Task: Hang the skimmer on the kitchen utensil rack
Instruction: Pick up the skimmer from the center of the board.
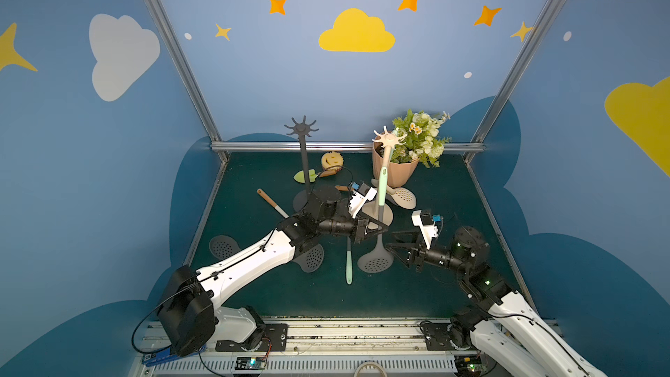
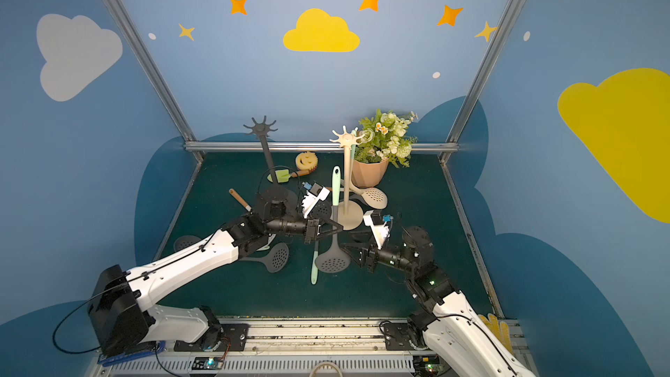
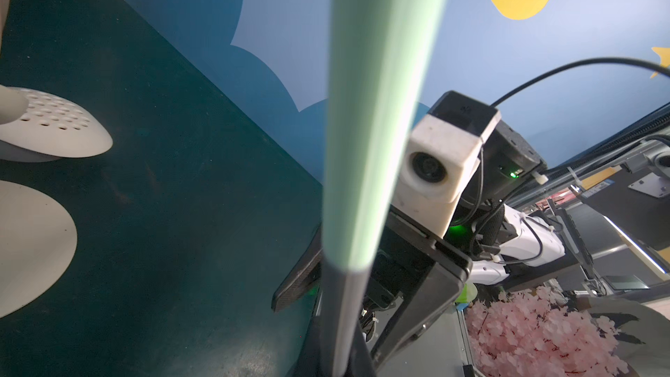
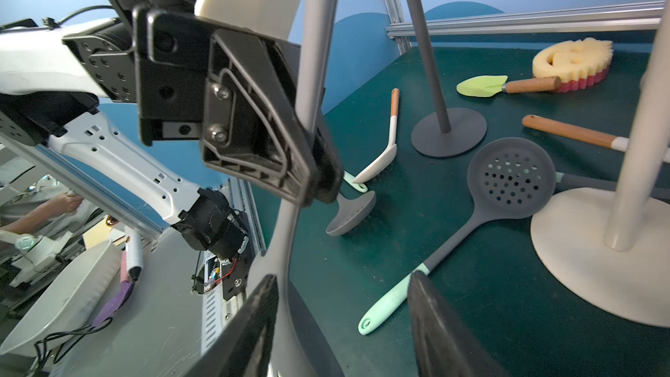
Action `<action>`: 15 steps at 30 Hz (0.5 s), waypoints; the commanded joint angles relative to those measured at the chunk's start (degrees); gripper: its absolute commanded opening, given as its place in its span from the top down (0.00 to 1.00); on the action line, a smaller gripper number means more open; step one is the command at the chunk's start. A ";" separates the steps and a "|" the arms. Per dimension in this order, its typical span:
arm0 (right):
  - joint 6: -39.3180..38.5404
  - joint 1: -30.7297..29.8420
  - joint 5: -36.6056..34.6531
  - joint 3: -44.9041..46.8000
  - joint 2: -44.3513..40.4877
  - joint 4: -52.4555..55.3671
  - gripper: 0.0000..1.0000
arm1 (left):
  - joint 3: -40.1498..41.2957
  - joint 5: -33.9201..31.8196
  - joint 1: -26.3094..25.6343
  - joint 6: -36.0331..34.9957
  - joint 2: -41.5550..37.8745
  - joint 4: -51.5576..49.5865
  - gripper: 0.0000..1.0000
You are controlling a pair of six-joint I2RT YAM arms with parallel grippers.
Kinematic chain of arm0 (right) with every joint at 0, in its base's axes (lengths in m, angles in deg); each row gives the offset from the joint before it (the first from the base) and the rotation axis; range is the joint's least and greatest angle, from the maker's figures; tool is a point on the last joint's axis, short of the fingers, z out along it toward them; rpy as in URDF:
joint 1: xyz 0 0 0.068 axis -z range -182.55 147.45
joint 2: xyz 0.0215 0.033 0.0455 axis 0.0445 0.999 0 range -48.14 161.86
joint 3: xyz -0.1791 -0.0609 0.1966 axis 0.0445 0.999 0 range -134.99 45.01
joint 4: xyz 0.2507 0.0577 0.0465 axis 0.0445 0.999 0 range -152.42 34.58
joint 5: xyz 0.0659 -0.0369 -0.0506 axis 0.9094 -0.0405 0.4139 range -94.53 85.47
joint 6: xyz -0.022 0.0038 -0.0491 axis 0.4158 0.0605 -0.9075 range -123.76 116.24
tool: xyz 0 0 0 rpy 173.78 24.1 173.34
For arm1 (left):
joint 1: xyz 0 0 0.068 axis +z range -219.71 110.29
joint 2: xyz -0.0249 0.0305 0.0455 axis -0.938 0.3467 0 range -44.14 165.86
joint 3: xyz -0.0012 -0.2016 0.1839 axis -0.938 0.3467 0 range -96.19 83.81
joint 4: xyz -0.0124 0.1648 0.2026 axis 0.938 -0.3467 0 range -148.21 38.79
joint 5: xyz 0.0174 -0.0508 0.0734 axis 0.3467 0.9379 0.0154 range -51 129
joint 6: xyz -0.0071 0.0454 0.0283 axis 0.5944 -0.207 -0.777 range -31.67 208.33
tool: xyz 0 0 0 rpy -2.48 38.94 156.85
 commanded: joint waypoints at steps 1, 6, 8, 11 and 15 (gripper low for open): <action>2.20 0.18 3.86 -2.70 0.59 -4.36 0.43 | -1.63 1.89 -0.13 -2.04 0.36 0.83 0.97; 3.94 0.16 4.86 -3.29 2.87 -5.90 0.43 | -1.97 2.43 -0.11 -1.97 0.79 2.58 0.97; 4.58 0.16 5.33 -3.53 4.25 -6.71 0.43 | -2.39 2.63 -0.09 -2.18 0.88 2.65 0.97; 5.29 0.06 5.95 -3.88 5.75 -7.55 0.45 | -2.43 2.32 -0.11 -2.39 0.88 2.85 0.96; 5.61 -0.24 6.72 -4.30 6.95 -8.56 0.48 | -2.20 2.14 -0.14 -2.39 0.80 3.16 0.97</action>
